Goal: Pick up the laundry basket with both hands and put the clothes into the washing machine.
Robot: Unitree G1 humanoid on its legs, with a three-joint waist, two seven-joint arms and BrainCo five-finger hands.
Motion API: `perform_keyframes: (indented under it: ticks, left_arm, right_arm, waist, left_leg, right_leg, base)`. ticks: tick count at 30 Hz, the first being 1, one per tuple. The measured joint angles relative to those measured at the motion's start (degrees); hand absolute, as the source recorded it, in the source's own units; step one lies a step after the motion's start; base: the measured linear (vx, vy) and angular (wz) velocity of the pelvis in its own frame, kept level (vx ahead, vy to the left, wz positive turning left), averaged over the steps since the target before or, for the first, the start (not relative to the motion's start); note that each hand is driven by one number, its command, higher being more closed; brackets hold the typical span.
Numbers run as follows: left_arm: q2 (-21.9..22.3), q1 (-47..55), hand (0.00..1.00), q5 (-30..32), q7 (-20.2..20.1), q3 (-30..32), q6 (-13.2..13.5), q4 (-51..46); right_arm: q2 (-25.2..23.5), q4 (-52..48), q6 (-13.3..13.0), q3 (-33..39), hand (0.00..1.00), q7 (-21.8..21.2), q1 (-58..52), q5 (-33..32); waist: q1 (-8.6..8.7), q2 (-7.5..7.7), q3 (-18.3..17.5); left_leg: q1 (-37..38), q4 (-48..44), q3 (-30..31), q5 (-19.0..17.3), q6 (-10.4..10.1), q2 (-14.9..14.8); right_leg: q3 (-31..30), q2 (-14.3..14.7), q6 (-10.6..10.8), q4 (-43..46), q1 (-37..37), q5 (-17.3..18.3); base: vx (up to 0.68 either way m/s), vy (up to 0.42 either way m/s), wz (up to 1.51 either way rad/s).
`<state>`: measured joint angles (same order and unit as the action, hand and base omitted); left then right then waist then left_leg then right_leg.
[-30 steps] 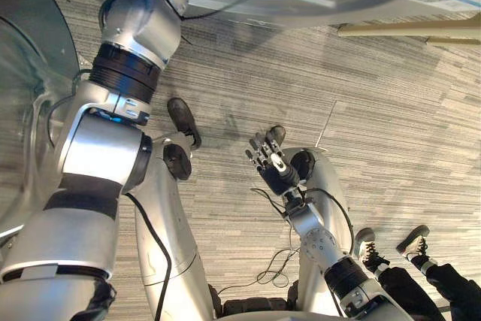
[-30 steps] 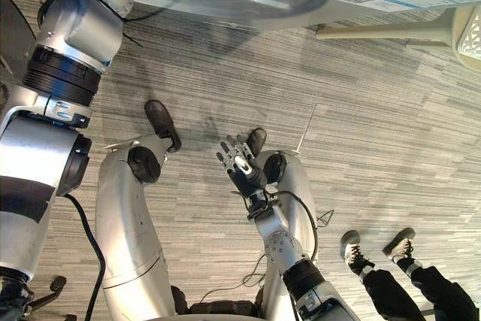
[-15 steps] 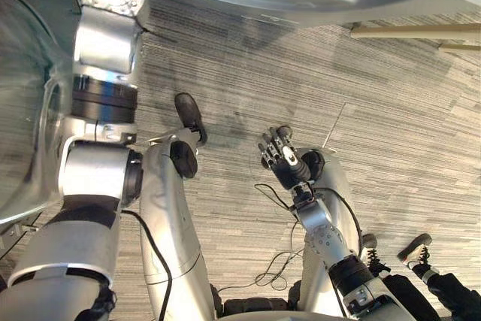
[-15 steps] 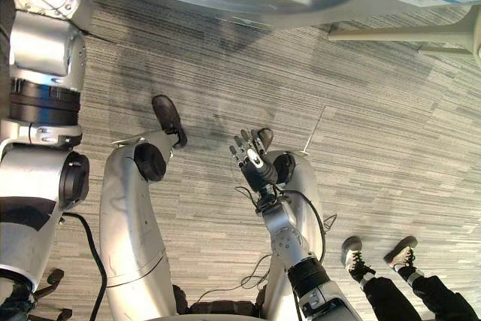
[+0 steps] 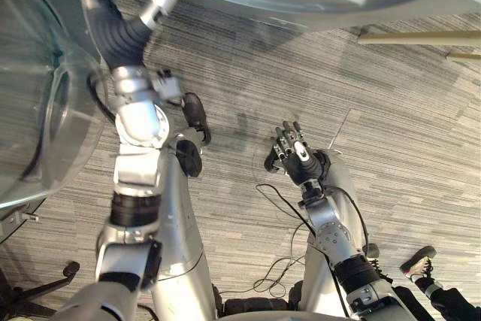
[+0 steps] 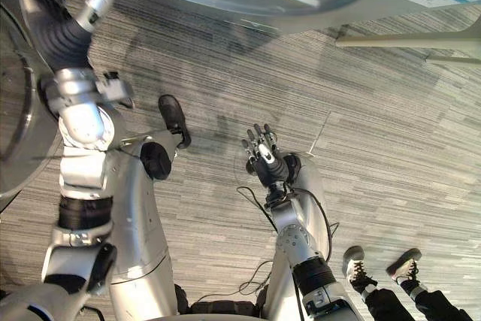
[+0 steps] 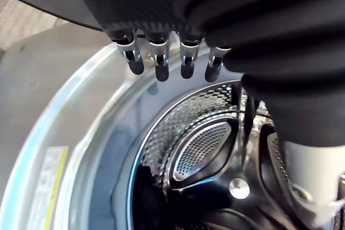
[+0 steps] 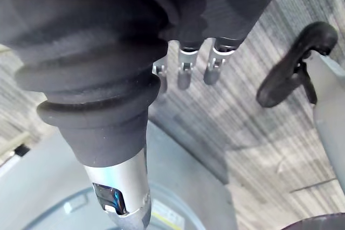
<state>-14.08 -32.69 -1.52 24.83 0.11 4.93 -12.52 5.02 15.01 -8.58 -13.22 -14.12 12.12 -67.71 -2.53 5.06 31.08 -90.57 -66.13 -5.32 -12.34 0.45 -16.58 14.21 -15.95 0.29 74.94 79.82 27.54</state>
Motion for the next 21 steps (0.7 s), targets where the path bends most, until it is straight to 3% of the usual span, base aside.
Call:
perform_keyframes:
  ticks: [5,10,11,14,17,19,21]
  left_arm:
    - [6.7,10.1,0.00,-2.0,-5.0,-5.7,2.1,-0.7]
    - [12.0,22.1,0.00,-19.1,-12.7,-9.7,3.2,3.0]
    - [12.1,25.4,0.00,-23.7,-14.8,-9.8,3.0,5.1]
    - [13.4,30.3,0.00,-26.2,-14.9,-11.6,3.0,8.6]
    - [14.0,34.5,0.00,-25.4,-14.8,-10.7,3.1,8.6]
    - [14.0,38.5,0.00,-24.0,-14.8,-9.6,3.0,8.7]
    - [14.3,41.7,0.00,-22.3,-14.8,-9.1,2.6,9.2]
  right_arm:
    - [0.2,-0.1,-0.4,1.6,0.00,1.9,-1.6,3.4]
    - [-2.0,2.2,-1.4,5.6,0.00,6.7,-8.1,4.3]
    - [-2.5,4.0,-1.5,6.9,0.00,8.4,-9.9,5.3]
    - [-2.3,7.4,-2.3,9.0,0.00,12.5,-14.5,6.2]
    - [-1.6,7.9,-2.4,9.4,0.00,15.3,-17.5,8.8]
    - [-1.0,7.1,-2.3,10.6,0.00,15.4,-19.9,11.3]
    - [-1.2,6.1,-2.2,12.9,0.00,15.5,-22.4,13.1]
  waist:
    - [-0.30,-0.25,-0.1]
    - [-1.58,-1.04,-0.5]
    - [-1.51,-1.17,-0.6]
    - [-1.47,-3.16,-7.0]
    - [-1.59,-3.94,-11.3]
    - [-1.42,-5.12,-15.4]
    - [-1.14,-6.78,-17.8]
  left_leg:
    - [5.2,2.6,-0.1,0.5,-0.8,0.0]
    - [21.1,14.1,-0.8,3.8,-3.0,1.1]
    - [30.3,20.2,-1.5,5.8,-3.6,2.2]
    - [45.0,32.9,-1.5,10.0,-5.0,5.0]
    - [56.5,38.7,-2.9,10.5,-5.5,5.6]
    - [59.3,29.1,-3.1,6.3,-2.2,3.0]
    - [62.6,25.3,1.2,4.6,-3.5,1.6]
  right_leg:
    - [0.4,0.8,-0.1,-2.6,-5.1,0.0]
    - [3.3,1.9,-1.0,-12.2,-20.6,-1.0]
    - [4.6,1.8,-1.3,-16.6,-29.0,-1.6]
    - [8.1,1.8,-1.0,-26.0,-43.2,-2.5]
    - [9.3,1.8,-1.0,-31.2,-53.9,-2.6]
    - [9.8,2.5,-1.8,-35.1,-59.1,-3.5]
    - [8.7,4.9,-1.0,-39.1,-62.4,-5.2]
  base:
    - [0.01,-0.005,0.02]
    - [0.08,-0.092,0.23]
    - [0.15,-0.238,0.59]
    - [0.14,-0.191,0.52]
    - [0.16,-0.116,0.04]
    - [0.19,-0.013,-0.40]
    - [0.19,0.082,-0.56]
